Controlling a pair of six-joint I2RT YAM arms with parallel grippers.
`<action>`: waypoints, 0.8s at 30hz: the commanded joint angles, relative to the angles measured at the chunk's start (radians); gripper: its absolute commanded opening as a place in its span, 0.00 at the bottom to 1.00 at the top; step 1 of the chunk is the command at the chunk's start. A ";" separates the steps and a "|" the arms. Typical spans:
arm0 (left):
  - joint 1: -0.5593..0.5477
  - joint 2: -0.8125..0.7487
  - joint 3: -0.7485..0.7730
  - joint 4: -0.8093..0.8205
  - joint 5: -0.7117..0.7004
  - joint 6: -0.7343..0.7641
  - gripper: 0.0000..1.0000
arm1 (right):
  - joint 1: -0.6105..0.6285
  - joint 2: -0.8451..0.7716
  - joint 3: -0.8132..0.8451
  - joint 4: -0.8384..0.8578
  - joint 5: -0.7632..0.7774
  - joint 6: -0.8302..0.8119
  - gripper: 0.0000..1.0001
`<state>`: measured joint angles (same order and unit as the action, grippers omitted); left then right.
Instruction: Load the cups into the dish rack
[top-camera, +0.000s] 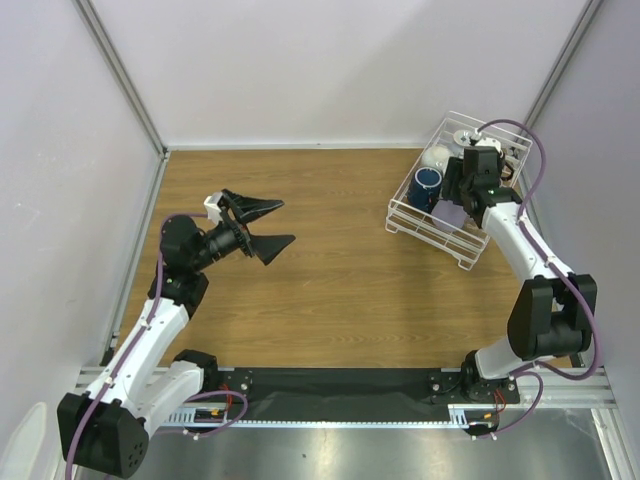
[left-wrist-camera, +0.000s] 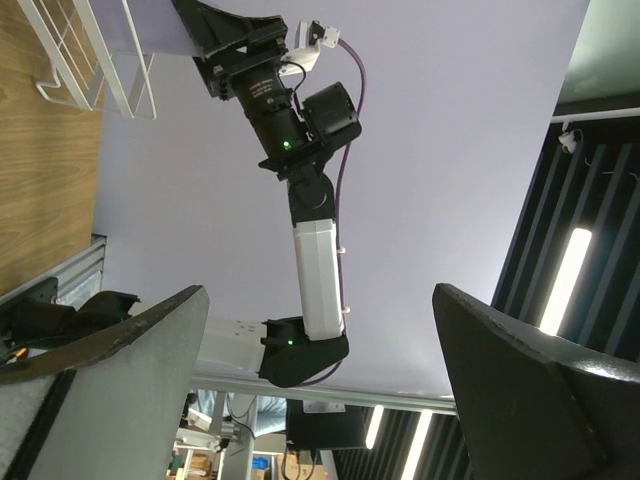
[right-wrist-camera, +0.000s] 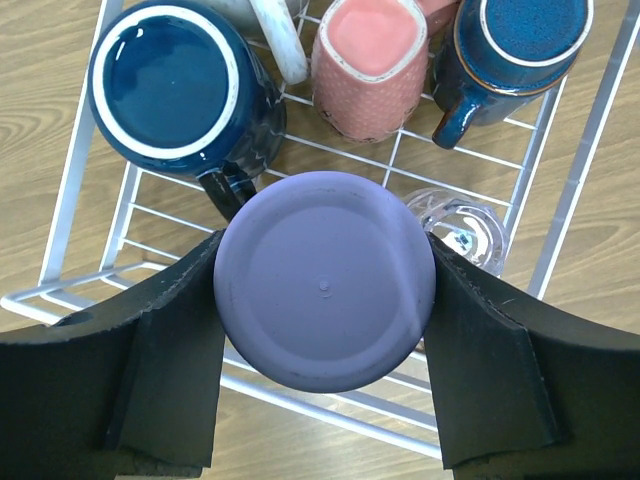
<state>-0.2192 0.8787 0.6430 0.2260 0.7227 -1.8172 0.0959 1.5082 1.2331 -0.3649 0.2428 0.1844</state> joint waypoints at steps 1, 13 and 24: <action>0.011 0.003 0.017 0.056 0.027 -0.033 1.00 | 0.022 0.017 0.002 0.080 0.067 -0.016 0.00; 0.009 -0.009 0.015 0.039 0.024 -0.034 1.00 | 0.082 0.035 -0.086 0.138 0.193 -0.025 0.00; 0.011 -0.027 0.015 0.027 0.015 -0.027 1.00 | 0.099 0.023 -0.149 0.179 0.222 -0.025 0.16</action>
<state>-0.2192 0.8711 0.6430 0.2436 0.7219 -1.8355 0.1898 1.5455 1.1007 -0.2001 0.4267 0.1596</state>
